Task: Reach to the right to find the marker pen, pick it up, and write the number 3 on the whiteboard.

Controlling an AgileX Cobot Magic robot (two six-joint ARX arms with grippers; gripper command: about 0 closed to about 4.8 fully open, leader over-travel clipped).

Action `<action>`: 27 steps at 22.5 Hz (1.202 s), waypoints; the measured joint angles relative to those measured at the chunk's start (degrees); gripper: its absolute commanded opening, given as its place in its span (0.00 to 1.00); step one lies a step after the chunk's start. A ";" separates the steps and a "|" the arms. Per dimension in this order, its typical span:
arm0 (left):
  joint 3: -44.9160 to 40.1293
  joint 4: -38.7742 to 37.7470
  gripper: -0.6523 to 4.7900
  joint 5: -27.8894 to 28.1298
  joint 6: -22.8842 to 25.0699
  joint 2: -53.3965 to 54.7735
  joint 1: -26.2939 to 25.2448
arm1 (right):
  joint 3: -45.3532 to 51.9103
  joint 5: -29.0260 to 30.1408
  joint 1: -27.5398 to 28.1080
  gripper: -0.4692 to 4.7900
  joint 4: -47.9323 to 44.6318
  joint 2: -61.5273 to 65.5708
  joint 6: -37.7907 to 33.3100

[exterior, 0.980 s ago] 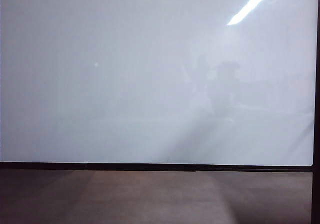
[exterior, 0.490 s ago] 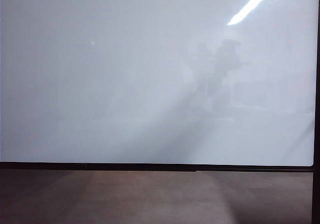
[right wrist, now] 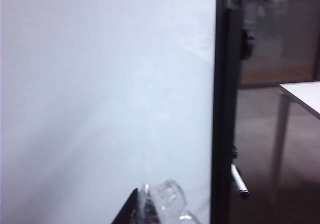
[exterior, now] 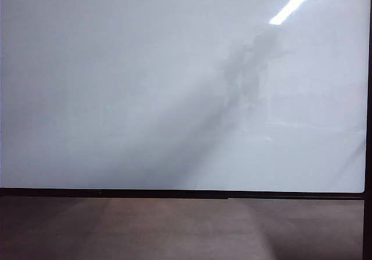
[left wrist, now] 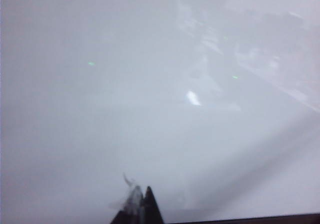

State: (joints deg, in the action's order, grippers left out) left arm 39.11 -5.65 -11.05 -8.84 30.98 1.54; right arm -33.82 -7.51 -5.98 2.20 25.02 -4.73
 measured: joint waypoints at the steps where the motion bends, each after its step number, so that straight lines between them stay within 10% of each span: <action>1: 0.85 0.39 0.11 -0.35 0.00 1.33 0.66 | -0.31 -0.81 0.00 0.08 -0.35 1.09 0.00; 9: 4.11 5.42 0.11 4.76 1.84 11.34 23.39 | -0.44 -3.69 4.81 0.08 -11.37 15.32 2.10; 14: 7.15 5.03 0.11 6.19 4.11 15.89 35.65 | -0.24 8.87 18.23 0.08 -18.97 23.71 2.21; 27: 11.34 -2.38 0.11 1.18 7.13 22.75 38.18 | -0.24 16.72 23.96 0.08 -52.63 57.57 1.42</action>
State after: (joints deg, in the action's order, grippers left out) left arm 50.46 -8.03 -9.87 -1.72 53.74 39.72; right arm -34.06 9.21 17.98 -50.43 82.59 -3.31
